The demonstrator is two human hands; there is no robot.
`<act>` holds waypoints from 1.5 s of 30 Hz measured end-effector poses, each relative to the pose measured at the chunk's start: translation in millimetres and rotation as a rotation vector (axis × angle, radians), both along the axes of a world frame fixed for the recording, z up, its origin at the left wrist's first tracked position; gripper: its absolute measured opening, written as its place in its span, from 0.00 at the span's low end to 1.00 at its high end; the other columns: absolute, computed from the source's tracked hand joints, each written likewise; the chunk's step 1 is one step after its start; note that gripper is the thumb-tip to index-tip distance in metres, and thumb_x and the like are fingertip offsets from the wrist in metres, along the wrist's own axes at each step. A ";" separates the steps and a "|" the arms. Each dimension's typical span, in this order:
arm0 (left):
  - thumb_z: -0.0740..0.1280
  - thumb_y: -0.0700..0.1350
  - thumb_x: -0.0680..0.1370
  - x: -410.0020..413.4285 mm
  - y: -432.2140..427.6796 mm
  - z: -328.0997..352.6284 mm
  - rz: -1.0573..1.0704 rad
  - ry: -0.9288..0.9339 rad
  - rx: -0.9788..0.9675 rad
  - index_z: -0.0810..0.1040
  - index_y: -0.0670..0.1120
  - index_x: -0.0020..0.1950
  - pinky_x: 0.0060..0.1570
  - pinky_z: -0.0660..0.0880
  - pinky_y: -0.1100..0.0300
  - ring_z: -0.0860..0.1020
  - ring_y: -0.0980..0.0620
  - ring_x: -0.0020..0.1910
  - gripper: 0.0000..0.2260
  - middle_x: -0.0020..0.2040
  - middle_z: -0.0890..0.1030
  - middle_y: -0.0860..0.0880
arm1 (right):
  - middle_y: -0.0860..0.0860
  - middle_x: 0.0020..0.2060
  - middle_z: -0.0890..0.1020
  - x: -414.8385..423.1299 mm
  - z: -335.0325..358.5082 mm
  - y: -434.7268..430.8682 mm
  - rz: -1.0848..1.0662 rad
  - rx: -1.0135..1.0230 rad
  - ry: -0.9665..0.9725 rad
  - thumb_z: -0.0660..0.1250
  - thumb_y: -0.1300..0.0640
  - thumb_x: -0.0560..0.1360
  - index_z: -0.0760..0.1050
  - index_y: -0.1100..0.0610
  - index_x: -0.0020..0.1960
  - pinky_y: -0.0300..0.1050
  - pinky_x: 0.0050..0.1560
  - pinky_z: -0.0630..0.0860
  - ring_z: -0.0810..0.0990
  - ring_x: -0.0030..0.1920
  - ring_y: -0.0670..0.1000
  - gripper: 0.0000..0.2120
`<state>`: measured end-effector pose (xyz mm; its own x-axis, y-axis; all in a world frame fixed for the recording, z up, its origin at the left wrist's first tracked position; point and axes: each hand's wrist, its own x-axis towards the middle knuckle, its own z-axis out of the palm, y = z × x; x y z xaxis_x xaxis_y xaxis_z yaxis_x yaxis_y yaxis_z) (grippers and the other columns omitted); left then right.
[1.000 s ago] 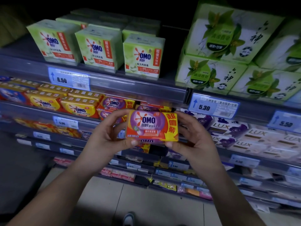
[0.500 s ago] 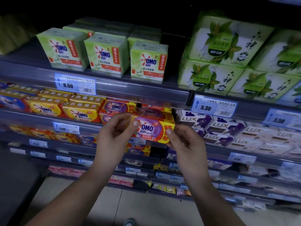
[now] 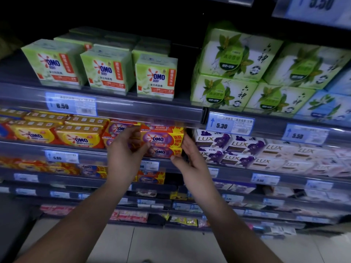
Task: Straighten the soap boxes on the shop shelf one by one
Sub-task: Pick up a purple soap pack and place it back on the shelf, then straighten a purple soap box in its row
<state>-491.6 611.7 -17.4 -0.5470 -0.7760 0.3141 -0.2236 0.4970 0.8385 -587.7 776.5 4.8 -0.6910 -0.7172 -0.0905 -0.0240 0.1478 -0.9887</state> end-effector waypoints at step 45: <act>0.78 0.52 0.66 -32.5 145.0 42.5 -0.165 0.279 0.545 0.80 0.47 0.60 0.42 0.79 0.67 0.85 0.56 0.42 0.24 0.41 0.87 0.50 | 0.48 0.52 0.85 -89.0 15.2 134.2 0.042 -0.157 0.069 0.71 0.52 0.78 0.76 0.43 0.56 0.44 0.41 0.83 0.85 0.47 0.52 0.08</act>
